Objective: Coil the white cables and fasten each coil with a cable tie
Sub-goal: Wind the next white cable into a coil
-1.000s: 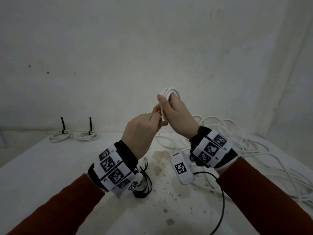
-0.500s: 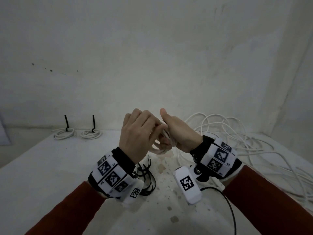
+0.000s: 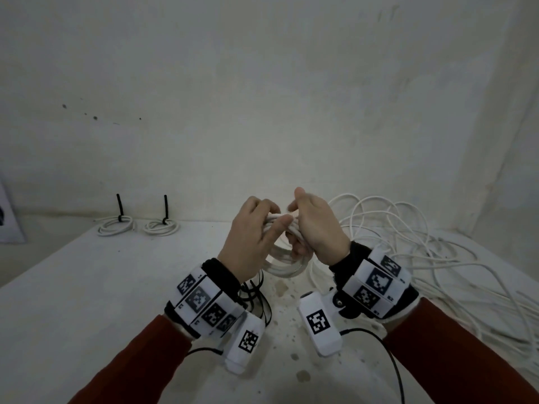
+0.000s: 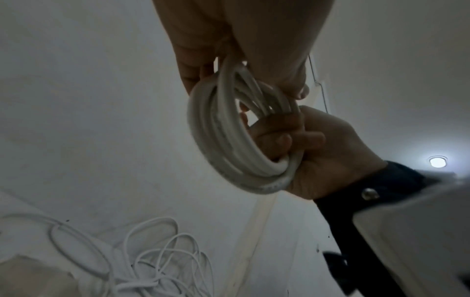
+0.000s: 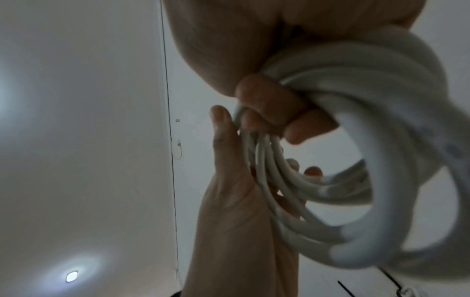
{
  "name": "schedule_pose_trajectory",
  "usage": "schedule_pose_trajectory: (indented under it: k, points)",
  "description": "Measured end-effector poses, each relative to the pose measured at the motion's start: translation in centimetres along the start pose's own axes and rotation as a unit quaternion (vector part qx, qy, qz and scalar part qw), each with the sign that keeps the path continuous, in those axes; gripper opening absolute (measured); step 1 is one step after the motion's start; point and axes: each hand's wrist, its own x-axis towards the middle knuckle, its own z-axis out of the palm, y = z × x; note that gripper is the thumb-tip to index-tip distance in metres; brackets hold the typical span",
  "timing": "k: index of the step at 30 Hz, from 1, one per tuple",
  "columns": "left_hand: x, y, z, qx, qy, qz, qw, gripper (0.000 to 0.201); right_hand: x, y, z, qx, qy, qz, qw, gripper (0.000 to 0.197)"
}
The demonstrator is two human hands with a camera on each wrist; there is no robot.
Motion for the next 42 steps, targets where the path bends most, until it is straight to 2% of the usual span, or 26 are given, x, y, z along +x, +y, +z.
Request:
schedule_pose_trajectory:
  k: [3,5,7,9,12,14,18,21,27,29,32,35,38,42]
  points:
    - [-0.2,0.3,0.5,-0.009,0.033,-0.018,0.999,0.048,0.1,-0.1,0.2,-0.005,0.074,-0.019,0.997,0.032]
    - [0.0,0.7,0.4,-0.078,0.025,-0.082,0.993,0.047,-0.1,-0.3,0.3,-0.004,0.085,-0.036,0.996,0.029]
    - [0.3,1.3,0.1,-0.160,0.009,-0.149,0.976,0.043,-0.2,-0.4,0.2,-0.034,0.105,-0.077,0.991,0.029]
    - [0.5,1.2,-0.1,-0.169,0.027,-0.183,0.968,0.045,-0.4,-0.2,0.2,-0.069,0.131,-0.126,0.981,0.032]
    - [0.9,0.4,-0.2,-0.157,0.063,-0.226,0.959,0.051,-1.1,1.1,1.4,-0.079,0.116,-0.154,0.978,0.031]
    - [0.8,-0.1,0.0,-0.135,0.071,-0.237,0.959,0.048,-1.5,2.0,2.5,-0.057,0.112,-0.154,0.980,0.030]
    - [-0.3,-0.3,0.1,-0.131,0.067,-0.241,0.959,0.028,-0.1,3.1,3.4,-0.072,0.138,-0.111,0.981,0.043]
    - [-0.9,-0.7,-0.2,-0.118,0.048,-0.251,0.960,0.030,0.7,4.0,4.2,-0.100,0.132,-0.108,0.980,0.044]
    - [-1.6,-2.2,-1.3,-0.160,0.032,-0.297,0.941,0.030,1.3,5.4,6.6,-0.099,0.113,-0.123,0.981,0.038]
    - [-2.3,-3.3,-1.5,-0.145,0.023,-0.295,0.944,0.027,1.6,6.0,6.9,-0.103,0.076,-0.127,0.984,0.037]
    - [-3.5,-5.5,-1.9,-0.070,0.006,-0.290,0.954,0.028,2.4,7.4,6.6,-0.146,-0.030,-0.124,0.981,0.036]
    - [-4.9,-8.0,-2.5,-0.017,0.002,-0.308,0.951,0.032,3.5,9.4,5.3,-0.211,-0.092,-0.087,0.969,0.022]
    - [-5.7,-10.4,-3.4,0.027,0.012,-0.318,0.947,0.034,3.8,10.5,3.7,-0.323,-0.149,-0.095,0.930,0.009]
    - [-6.0,-12.0,-3.9,0.088,0.017,-0.322,0.942,0.036,2.7,10.5,3.7,-0.406,-0.312,-0.083,0.855,0.014]
